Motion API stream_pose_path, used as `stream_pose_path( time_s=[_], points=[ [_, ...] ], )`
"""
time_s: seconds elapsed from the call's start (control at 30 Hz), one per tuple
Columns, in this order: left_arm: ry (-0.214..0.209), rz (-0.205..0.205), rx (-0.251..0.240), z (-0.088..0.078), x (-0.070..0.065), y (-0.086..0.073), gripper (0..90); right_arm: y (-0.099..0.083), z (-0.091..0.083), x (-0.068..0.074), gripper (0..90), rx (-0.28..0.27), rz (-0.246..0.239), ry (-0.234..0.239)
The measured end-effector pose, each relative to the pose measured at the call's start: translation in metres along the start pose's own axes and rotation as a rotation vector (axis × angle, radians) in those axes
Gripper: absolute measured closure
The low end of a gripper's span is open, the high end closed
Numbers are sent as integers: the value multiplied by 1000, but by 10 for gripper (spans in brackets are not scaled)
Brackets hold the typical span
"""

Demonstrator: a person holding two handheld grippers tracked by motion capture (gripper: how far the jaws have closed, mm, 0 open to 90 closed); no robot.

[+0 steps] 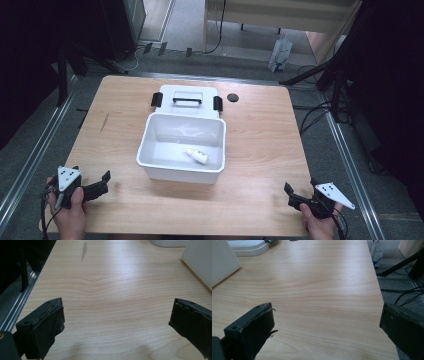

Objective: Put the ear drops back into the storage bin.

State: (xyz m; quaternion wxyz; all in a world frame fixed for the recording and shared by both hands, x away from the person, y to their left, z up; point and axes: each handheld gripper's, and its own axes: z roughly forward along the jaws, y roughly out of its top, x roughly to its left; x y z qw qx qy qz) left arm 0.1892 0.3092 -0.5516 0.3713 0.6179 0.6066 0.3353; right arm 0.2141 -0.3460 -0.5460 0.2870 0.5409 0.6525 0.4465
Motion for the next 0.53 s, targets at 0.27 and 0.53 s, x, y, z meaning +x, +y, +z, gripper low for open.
stream_pose_path(
  time_s=[0.27, 0.53],
  points=[
    [-16, -6, 12, 1, 2, 1, 4, 1, 2, 0, 0, 21, -2, -17],
    [-18, 7, 20, 2, 0, 1, 4, 1, 3, 1, 0, 31, 8, -29]
  ],
)
